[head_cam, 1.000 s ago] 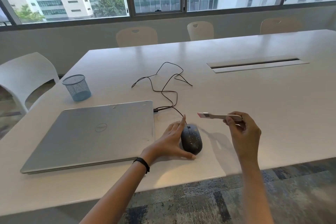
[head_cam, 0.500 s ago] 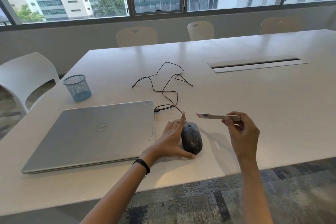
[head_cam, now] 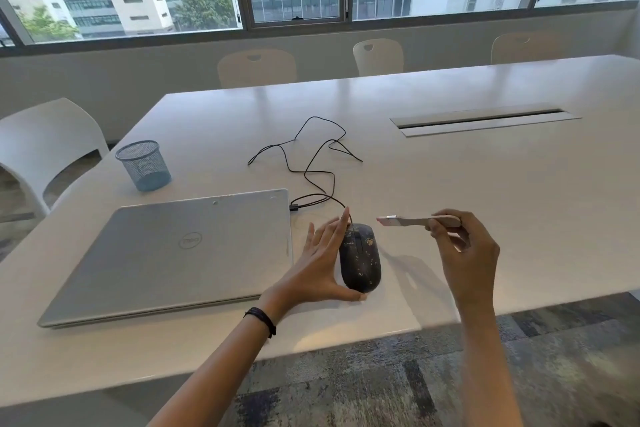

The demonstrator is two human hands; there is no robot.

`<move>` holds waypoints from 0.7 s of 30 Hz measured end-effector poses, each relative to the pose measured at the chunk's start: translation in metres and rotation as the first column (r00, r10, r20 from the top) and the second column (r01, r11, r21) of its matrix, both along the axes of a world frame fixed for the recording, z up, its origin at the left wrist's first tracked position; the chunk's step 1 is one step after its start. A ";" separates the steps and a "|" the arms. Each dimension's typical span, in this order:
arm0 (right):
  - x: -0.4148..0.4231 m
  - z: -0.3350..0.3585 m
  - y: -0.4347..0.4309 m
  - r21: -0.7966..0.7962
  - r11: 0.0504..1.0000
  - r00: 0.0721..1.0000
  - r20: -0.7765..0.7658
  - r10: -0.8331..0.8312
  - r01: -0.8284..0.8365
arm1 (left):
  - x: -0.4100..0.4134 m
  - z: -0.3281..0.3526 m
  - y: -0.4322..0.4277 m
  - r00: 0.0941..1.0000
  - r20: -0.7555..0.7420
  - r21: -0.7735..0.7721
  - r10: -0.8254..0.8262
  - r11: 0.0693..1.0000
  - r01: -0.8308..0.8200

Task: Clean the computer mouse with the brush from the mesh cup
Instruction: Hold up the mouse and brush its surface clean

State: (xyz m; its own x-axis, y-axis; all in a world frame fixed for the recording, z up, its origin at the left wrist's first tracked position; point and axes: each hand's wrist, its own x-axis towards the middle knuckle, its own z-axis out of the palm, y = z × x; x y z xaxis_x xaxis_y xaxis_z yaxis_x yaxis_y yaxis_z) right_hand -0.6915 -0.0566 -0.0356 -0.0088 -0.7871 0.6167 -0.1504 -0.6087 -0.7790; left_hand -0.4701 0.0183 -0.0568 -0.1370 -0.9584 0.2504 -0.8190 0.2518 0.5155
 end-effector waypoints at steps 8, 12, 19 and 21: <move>-0.007 0.016 0.019 -0.153 0.981 0.992 -0.068 0.108 -0.117 | -0.010 -0.001 0.024 0.998 0.061 -0.099 -0.001 0.995 0.007; -0.009 0.023 0.027 -0.195 0.966 0.981 -0.133 0.143 -0.167 | -0.014 0.000 0.033 0.997 0.080 -0.125 -0.004 0.992 0.014; -0.011 0.032 0.043 -0.194 0.951 0.964 -0.160 0.213 -0.242 | -0.015 0.001 0.043 0.996 0.082 -0.139 -0.032 0.989 0.043; -0.010 0.033 0.045 -0.194 0.946 0.958 -0.182 0.223 -0.258 | -0.014 0.002 0.044 0.996 0.081 -0.138 -0.034 0.989 0.045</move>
State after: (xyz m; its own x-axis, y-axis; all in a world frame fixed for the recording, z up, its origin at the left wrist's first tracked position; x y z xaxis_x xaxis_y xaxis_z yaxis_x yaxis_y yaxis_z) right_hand -0.7014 -0.0117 -0.0028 0.2742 -0.6031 0.7491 -0.0878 -0.7913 -0.6050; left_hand -0.4837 0.0624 -0.0550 -0.1988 -0.9084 0.3679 -0.8434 0.3497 0.4078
